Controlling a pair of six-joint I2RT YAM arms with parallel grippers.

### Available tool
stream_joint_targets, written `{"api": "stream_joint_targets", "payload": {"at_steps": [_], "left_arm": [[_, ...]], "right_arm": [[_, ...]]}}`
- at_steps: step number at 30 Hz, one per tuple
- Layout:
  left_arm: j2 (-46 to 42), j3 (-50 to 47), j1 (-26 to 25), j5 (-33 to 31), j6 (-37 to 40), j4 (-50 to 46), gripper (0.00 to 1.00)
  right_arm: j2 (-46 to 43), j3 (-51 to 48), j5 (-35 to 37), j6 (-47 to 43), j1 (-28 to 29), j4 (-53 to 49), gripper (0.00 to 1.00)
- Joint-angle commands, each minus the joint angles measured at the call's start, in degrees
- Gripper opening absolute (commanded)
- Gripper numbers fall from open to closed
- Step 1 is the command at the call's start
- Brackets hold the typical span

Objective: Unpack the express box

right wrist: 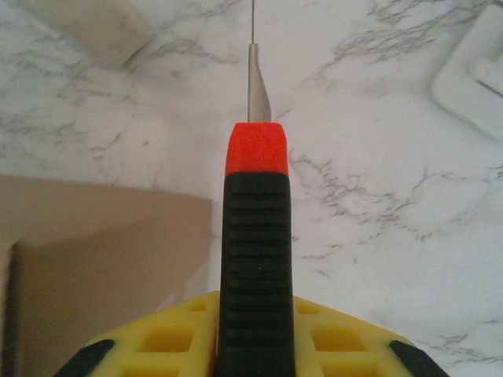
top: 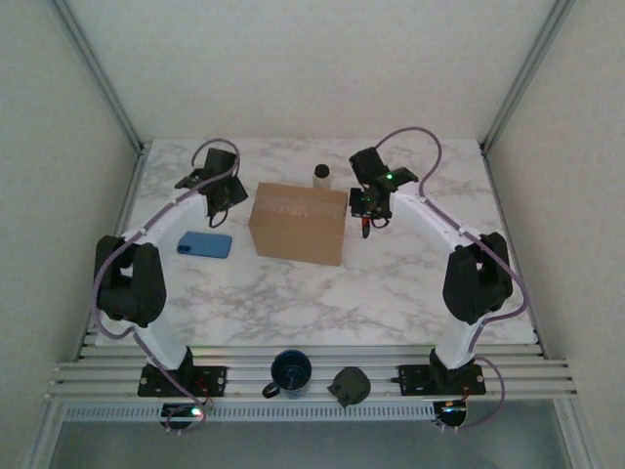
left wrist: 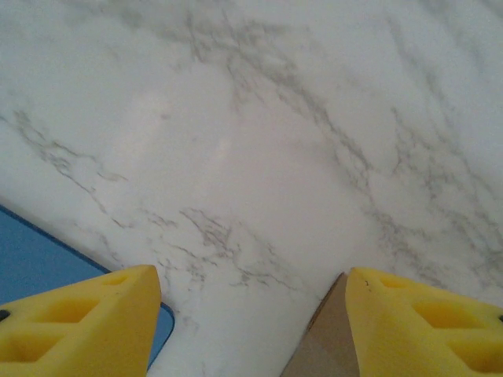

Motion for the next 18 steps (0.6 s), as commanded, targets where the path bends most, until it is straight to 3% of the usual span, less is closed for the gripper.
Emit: {"api": "stream_joint_targets", "payload": {"at_steps": [1, 5, 10, 13, 18], "left_arm": [[-4.9, 5.0, -0.3, -5.7, 0.1, -6.7, 0.63], [-9.1, 7.9, -1.5, 1.3, 2.2, -11.2, 0.63], [-11.6, 8.7, -5.4, 15.0, 5.2, -14.7, 0.66], [-10.3, 10.3, -8.8, 16.3, 5.8, -16.5, 0.71], [-3.6, 15.6, -11.7, 12.0, 6.1, -22.4, 0.74]], "right_arm": [[-2.6, 0.6, -0.2, -1.2, -2.1, 0.0, 0.00], [-10.5, -6.7, -6.4, -3.5, -6.9, 1.4, 0.00], [-25.8, -23.8, -33.7, -4.8, -14.6, 14.1, 0.00], [-31.6, -32.1, -46.6, -2.0, -17.7, 22.7, 0.00], [-36.0, -39.9, -53.2, 2.1, -18.3, 33.2, 0.00]]}}
